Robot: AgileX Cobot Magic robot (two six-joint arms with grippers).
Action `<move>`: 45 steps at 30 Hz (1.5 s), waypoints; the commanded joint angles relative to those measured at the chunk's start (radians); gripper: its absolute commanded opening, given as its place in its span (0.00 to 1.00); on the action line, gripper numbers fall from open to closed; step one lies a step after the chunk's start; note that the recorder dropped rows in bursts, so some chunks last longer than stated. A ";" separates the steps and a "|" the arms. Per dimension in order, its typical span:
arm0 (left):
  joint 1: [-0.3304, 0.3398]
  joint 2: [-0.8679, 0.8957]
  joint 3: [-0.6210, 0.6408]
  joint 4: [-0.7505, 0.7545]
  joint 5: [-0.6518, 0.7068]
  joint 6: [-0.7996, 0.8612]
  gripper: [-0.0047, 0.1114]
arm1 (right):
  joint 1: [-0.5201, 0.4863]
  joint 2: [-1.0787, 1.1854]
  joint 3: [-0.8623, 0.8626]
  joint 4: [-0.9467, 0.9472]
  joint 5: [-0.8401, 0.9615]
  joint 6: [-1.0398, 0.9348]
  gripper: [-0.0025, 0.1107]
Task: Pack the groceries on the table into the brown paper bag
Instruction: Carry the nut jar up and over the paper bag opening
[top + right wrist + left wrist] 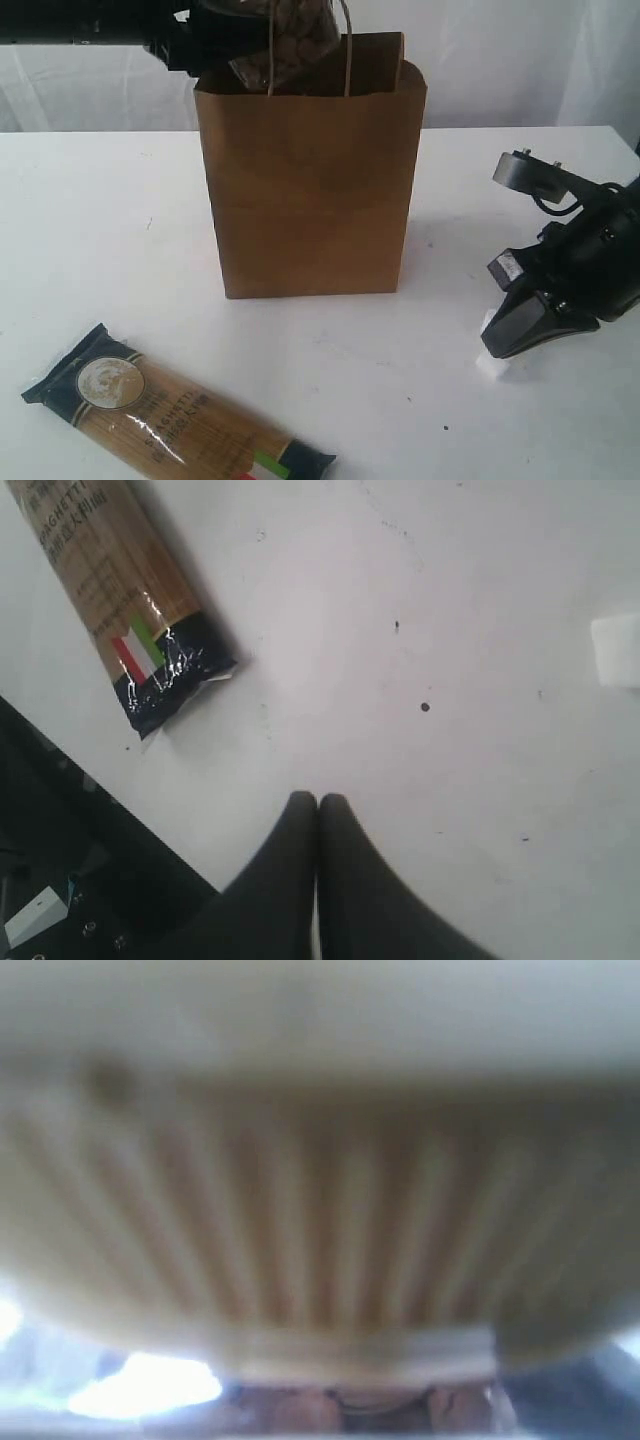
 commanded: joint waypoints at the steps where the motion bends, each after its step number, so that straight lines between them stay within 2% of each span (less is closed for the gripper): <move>1: -0.002 -0.015 -0.008 0.015 0.040 0.016 0.04 | -0.004 -0.009 -0.005 0.003 0.005 0.003 0.02; 4: -0.002 0.011 -0.008 0.031 0.030 0.019 0.04 | -0.004 -0.009 -0.005 0.003 0.005 0.003 0.02; 8: -0.002 0.054 -0.008 -0.039 -0.010 0.082 0.04 | -0.004 -0.009 -0.005 0.003 0.005 0.003 0.02; 21: -0.002 0.119 -0.008 -0.075 -0.004 0.127 0.05 | -0.004 -0.009 -0.005 0.003 0.005 0.003 0.02; 23: -0.002 0.119 -0.008 -0.072 0.015 0.143 0.12 | -0.004 -0.009 -0.005 0.003 0.005 0.003 0.02; 24: -0.002 0.119 -0.008 -0.071 0.018 0.143 0.19 | -0.004 -0.009 -0.005 0.003 0.005 0.003 0.02; 25: -0.002 0.119 -0.008 -0.074 0.016 0.143 0.30 | -0.004 -0.009 -0.005 0.003 0.005 0.003 0.02; 27: -0.002 0.119 -0.008 -0.079 0.014 0.141 0.47 | -0.004 -0.009 -0.005 0.003 0.005 0.003 0.02; 30: -0.002 0.119 -0.008 -0.079 0.010 0.134 0.64 | -0.004 -0.009 -0.005 0.003 0.005 0.003 0.02; 45: -0.002 0.108 -0.008 -0.086 -0.003 0.145 0.67 | -0.004 -0.009 -0.005 0.003 0.005 -0.015 0.02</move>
